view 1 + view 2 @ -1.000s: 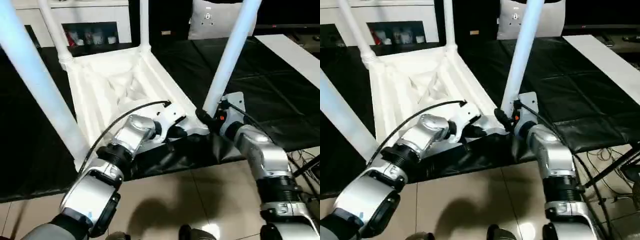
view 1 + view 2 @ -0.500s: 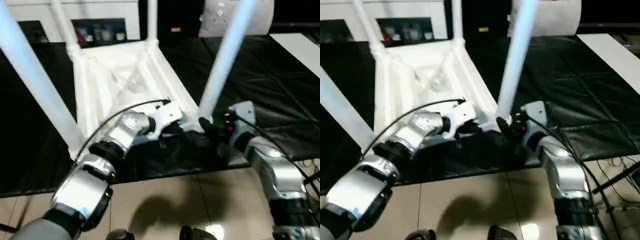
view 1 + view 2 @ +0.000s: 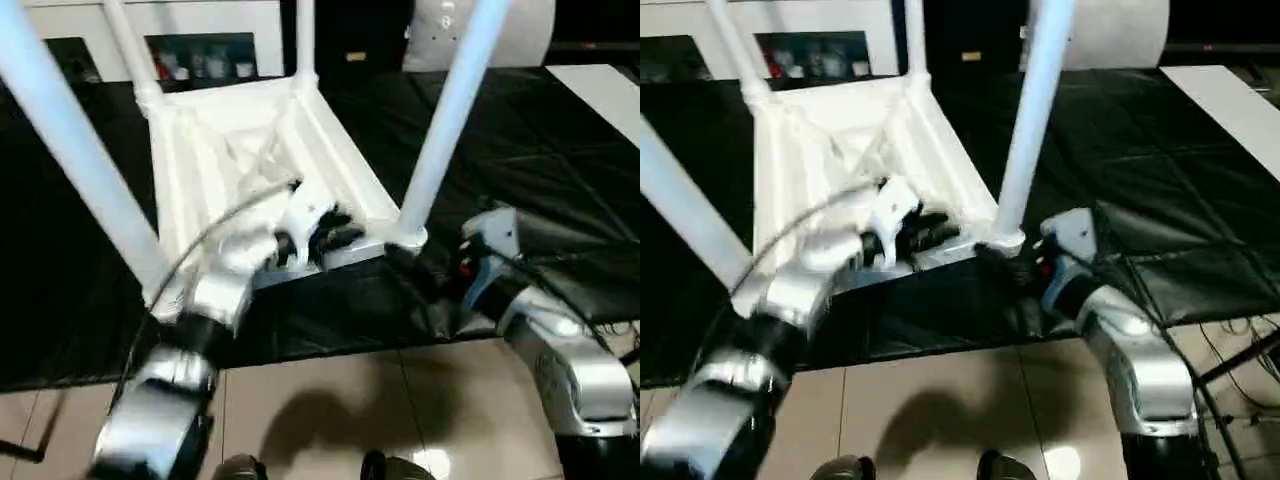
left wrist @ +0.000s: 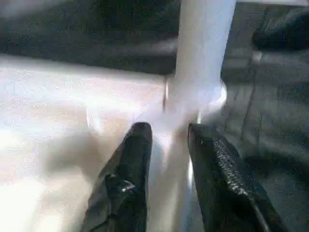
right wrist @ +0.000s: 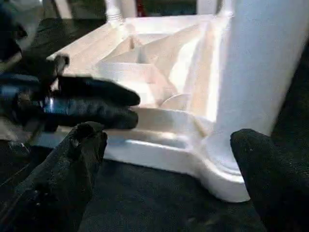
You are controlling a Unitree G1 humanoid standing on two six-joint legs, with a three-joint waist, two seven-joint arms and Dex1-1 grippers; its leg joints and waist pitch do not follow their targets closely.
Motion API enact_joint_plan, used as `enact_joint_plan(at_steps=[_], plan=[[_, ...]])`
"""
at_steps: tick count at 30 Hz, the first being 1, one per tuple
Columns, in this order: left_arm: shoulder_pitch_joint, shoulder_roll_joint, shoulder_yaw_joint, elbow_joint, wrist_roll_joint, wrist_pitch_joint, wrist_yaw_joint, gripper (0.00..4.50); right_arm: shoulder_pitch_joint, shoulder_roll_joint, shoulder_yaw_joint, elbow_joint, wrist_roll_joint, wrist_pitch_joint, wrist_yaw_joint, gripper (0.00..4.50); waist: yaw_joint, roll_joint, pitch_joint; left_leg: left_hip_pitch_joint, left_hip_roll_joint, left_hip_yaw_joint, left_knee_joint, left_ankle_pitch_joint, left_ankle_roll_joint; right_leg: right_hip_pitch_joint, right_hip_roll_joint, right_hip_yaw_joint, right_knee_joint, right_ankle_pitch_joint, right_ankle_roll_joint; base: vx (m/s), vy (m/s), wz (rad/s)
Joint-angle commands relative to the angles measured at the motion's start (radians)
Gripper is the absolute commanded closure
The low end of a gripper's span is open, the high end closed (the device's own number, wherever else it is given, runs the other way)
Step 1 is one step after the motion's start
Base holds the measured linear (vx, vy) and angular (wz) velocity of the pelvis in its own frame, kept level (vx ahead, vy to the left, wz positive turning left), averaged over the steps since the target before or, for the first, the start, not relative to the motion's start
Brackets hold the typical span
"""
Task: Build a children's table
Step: Rotate leg to tighten, then rotate table base
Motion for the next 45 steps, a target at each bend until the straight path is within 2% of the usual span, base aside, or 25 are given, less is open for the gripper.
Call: enact_joint_plan(at_steps=[1, 2, 5, 7, 9, 10, 12, 13, 16, 17, 18, 19, 21, 22, 23, 26, 29, 31, 35, 36, 39, 40, 41, 42, 45], plan=[[0.084, -0.010, -0.003, -0.189, -0.031, 0.102, 0.019, 2.75, 0.003, -0.008, 0.023, -0.017, 0.019, 0.009, 0.027, 0.00, 0.001, -0.013, -0.073, -0.002, 0.020, 0.002, -0.065, -0.228, 0.084, 0.075, -0.036, 0.045, -0.064, -0.381, -0.163, 0.000, 0.000, 0.00], [0.084, -0.010, -0.003, -0.189, -0.031, 0.102, 0.019, 2.73, 0.003, -0.008, 0.023, -0.017, 0.019, 0.009, 0.027, 0.00, 0.002, -0.011, -0.074, 0.003, 0.021, 0.003, -0.064, -0.236, 0.079, 0.071, -0.036, 0.045, -0.066, -0.394, -0.156, 0.000, 0.000, 0.00], [0.182, 0.000, -0.029, -0.340, -0.028, 0.151, 0.026, 2.51, 0.010, -0.015, 0.055, -0.025, -0.010, -0.035, 0.043, 0.00, 0.000, -0.009, -0.069, 0.005, 0.019, 0.004, -0.068, -0.259, 0.066, 0.064, -0.031, 0.046, -0.075, -0.437, -0.120, 0.000, 0.000, 0.00], [0.269, 0.006, -0.038, -0.476, -0.040, 0.210, 0.057, 2.37, 0.013, 0.001, 0.043, -0.023, 0.002, -0.041, 0.028, 0.00, -0.004, -0.013, -0.065, -0.001, 0.022, 0.000, -0.072, -0.271, 0.056, 0.067, -0.033, 0.047, -0.074, -0.462, -0.103, 0.000, 0.000, 0.00], [0.347, 0.010, -0.017, -0.593, -0.050, 0.271, 0.098, 2.34, 0.016, 0.011, 0.030, -0.031, 0.062, -0.016, 0.060, 0.00, -0.003, -0.010, -0.065, 0.002, 0.018, -0.001, -0.070, -0.278, 0.054, 0.064, -0.032, 0.047, -0.079, -0.486, -0.082, 0.000, 0.000, 0.00], [0.371, 0.010, -0.007, -0.633, -0.054, 0.298, 0.110, 2.17, 0.018, 0.018, 0.022, -0.036, 0.091, -0.002, 0.073, 0.00, -0.006, -0.009, -0.063, -0.001, 0.019, -0.001, -0.071, -0.274, 0.059, 0.063, -0.030, 0.047, -0.079, -0.473, -0.085, 0.000, 0.000, 0.00], [0.395, 0.014, 0.003, -0.663, -0.052, 0.315, 0.121, 2.06, 0.017, 0.010, 0.030, -0.037, 0.093, 0.016, 0.080, 0.00, -0.007, -0.012, -0.064, -0.001, 0.018, -0.001, -0.071, -0.277, 0.060, 0.064, -0.028, 0.046, -0.079, -0.473, -0.082, 0.000, 0.000, 0.00], [0.443, 0.034, 0.017, -0.703, -0.045, 0.319, 0.124, 1.88, 0.003, 0.008, 0.048, -0.015, 0.068, -0.005, 0.078, 0.00, -0.007, -0.011, -0.063, 0.000, 0.016, -0.001, -0.071, -0.285, 0.057, 0.061, -0.025, 0.045, -0.082, -0.488, -0.072, 0.000, 0.000, 0.00], [0.479, 0.034, 0.049, -0.736, -0.060, 0.328, 0.141, 1.60, -0.022, 0.017, 0.062, 0.021, 0.046, -0.051, 0.078, 0.00, -0.010, -0.009, -0.061, 0.002, 0.014, -0.003, -0.072, -0.302, 0.047, 0.059, -0.026, 0.043, -0.087, -0.523, -0.054, 0.000, 0.000, 0.00], [0.492, 0.038, 0.055, -0.758, -0.065, 0.341, 0.145, 1.53, -0.037, 0.022, 0.070, 0.041, 0.030, -0.067, 0.072, 0.00, -0.013, -0.017, -0.059, -0.001, 0.012, -0.002, -0.071, -0.300, 0.045, 0.059, -0.027, 0.043, -0.088, -0.533, -0.047, 0.000, 0.000, 0.00], [0.498, 0.042, 0.057, -0.773, -0.066, 0.350, 0.148, 1.47, -0.050, 0.027, 0.074, 0.061, 0.013, -0.079, 0.058, 0.00, -0.014, -0.013, -0.059, 0.002, 0.013, -0.003, -0.072, -0.306, 0.042, 0.056, -0.027, 0.043, -0.090, -0.545, -0.046, 0.000, 0.000, 0.00], [0.493, 0.045, 0.057, -0.788, -0.063, 0.371, 0.166, 1.47, -0.084, 0.041, 0.077, 0.109, -0.010, -0.100, 0.024, 0.00, -0.017, -0.021, -0.061, 0.002, 0.011, -0.002, -0.071, -0.306, 0.042, 0.056, -0.024, 0.042, -0.092, -0.550, -0.040, 0.000, 0.000, 0.00], [0.485, 0.046, 0.055, -0.794, -0.058, 0.394, 0.186, 1.39, -0.112, 0.051, 0.080, 0.148, -0.034, -0.125, -0.007, 0.00, -0.019, -0.010, -0.061, 0.004, 0.013, -0.005, -0.072, -0.313, 0.034, 0.054, -0.026, 0.042, -0.087, -0.539, -0.053, 0.000, 0.000, 0.00], [0.482, 0.046, 0.055, -0.796, -0.056, 0.406, 0.195, 1.12, -0.122, 0.055, 0.082, 0.162, -0.043, -0.135, -0.020, 0.00, -0.020, -0.010, -0.061, 0.004, 0.013, -0.005, -0.072, -0.314, 0.032, 0.055, -0.024, 0.042, -0.088, -0.534, -0.052, 0.000, 0.000, 0.00], [0.478, 0.060, 0.045, -0.799, -0.044, 0.419, 0.197, 1.08, -0.145, 0.051, 0.095, 0.180, -0.063, -0.123, -0.036, 0.00, -0.018, -0.011, -0.062, 0.008, 0.012, -0.004, -0.071, -0.314, 0.031, 0.054, -0.022, 0.044, -0.086, -0.512, -0.054, 0.000, 0.000, 0.00], [0.483, 0.091, 0.037, -0.819, -0.056, 0.454, 0.163, 0.86, -0.187, 0.052, 0.088, 0.199, -0.047, -0.071, -0.038, 0.00, -0.019, -0.011, -0.068, 0.001, 0.012, -0.006, -0.072, -0.282, 0.032, 0.063, -0.021, 0.046, -0.072, -0.450, -0.069, 0.000, 0.000, 0.00], [0.489, 0.121, 0.030, -0.835, -0.065, 0.470, 0.131, 0.59, -0.201, 0.048, 0.088, 0.213, -0.040, -0.085, -0.010, 0.00, -0.017, -0.011, -0.073, 0.001, 0.014, -0.004, -0.069, -0.247, 0.041, 0.065, -0.022, 0.052, -0.061, -0.378, -0.100, 0.000, 0.000, 0.00], [0.488, 0.195, 0.004, -0.852, -0.079, 0.518, 0.071, 0.39, -0.221, 0.051, 0.096, 0.247, -0.051, -0.132, 0.004, 0.00, -0.014, -0.007, -0.076, 0.005, 0.015, -0.001, -0.066, -0.217, 0.045, 0.064, -0.022, 0.057, -0.052, -0.319, -0.133, 0.000, 0.000, 0.00], [0.473, 0.261, -0.015, -0.845, -0.093, 0.567, 0.018, 0.08, -0.229, 0.060, 0.095, 0.254, -0.048, -0.137, -0.008, 0.00, -0.014, -0.005, -0.078, 0.009, 0.011, 0.005, -0.061, -0.174, 0.051, 0.066, -0.014, 0.070, -0.039, -0.244, -0.181, 0.000, 0.000, 0.00], [0.462, 0.276, -0.019, -0.832, -0.086, 0.579, 0.014, 0.08, -0.232, 0.062, 0.095, 0.255, -0.046, -0.135, -0.009, 0.00, -0.012, -0.001, -0.078, 0.009, 0.011, 0.004, -0.061, -0.174, 0.049, 0.066, -0.014, 0.070, -0.037, -0.245, -0.183, 0.000, 0.000, 0.00], [0.447, 0.293, -0.029, -0.808, -0.065, 0.578, 0.014, 0.08, -0.232, 0.063, 0.096, 0.254, -0.047, -0.133, -0.009, 0.00, -0.011, -0.004, -0.074, 0.011, 0.009, 0.006, -0.061, -0.207, 0.041, 0.064, -0.014, 0.072, -0.043, -0.295, -0.171, 0.000, 0.000, 0.00], [0.422, 0.300, -0.023, -0.767, -0.035, 0.572, 0.039, 0.08, -0.229, 0.064, 0.101, 0.253, -0.051, -0.134, -0.006, 0.00, -0.009, -0.003, -0.073, 0.012, 0.009, 0.004, -0.063, -0.236, 0.028, 0.065, -0.016, 0.071, -0.049, -0.355, -0.152, 0.000, 0.000, 0.00], [0.412, 0.300, -0.017, -0.754, -0.029, 0.573, 0.052, 0.08, -0.229, 0.064, 0.102, 0.255, -0.052, -0.136, -0.004, 0.00, -0.007, 0.006, -0.076, 0.014, 0.008, 0.003, -0.061, -0.243, 0.023, 0.065, -0.016, 0.071, -0.048, -0.363, -0.148, 0.000, 0.000, 0.00], [0.400, 0.302, -0.012, -0.740, -0.021, 0.574, 0.067, 0.08, -0.229, 0.064, 0.103, 0.258, -0.053, -0.139, -0.002, 0.00, -0.008, 0.002, -0.076, 0.015, 0.006, 0.003, -0.062, -0.257, 0.018, 0.064, -0.013, 0.070, -0.053, -0.381, -0.134, 0.000, 0.000, 0.00], [0.376, 0.315, -0.009, -0.713, 0.000, 0.576, 0.098, 0.08, -0.232, 0.066, 0.108, 0.266, -0.056, -0.147, 0.001, 0.00, -0.005, 0.000, -0.074, 0.015, 0.006, 0.001, -0.063, -0.282, 0.011, 0.063, -0.014, 0.068, -0.058, -0.426, -0.117, 0.000, 0.000, 0.00]])
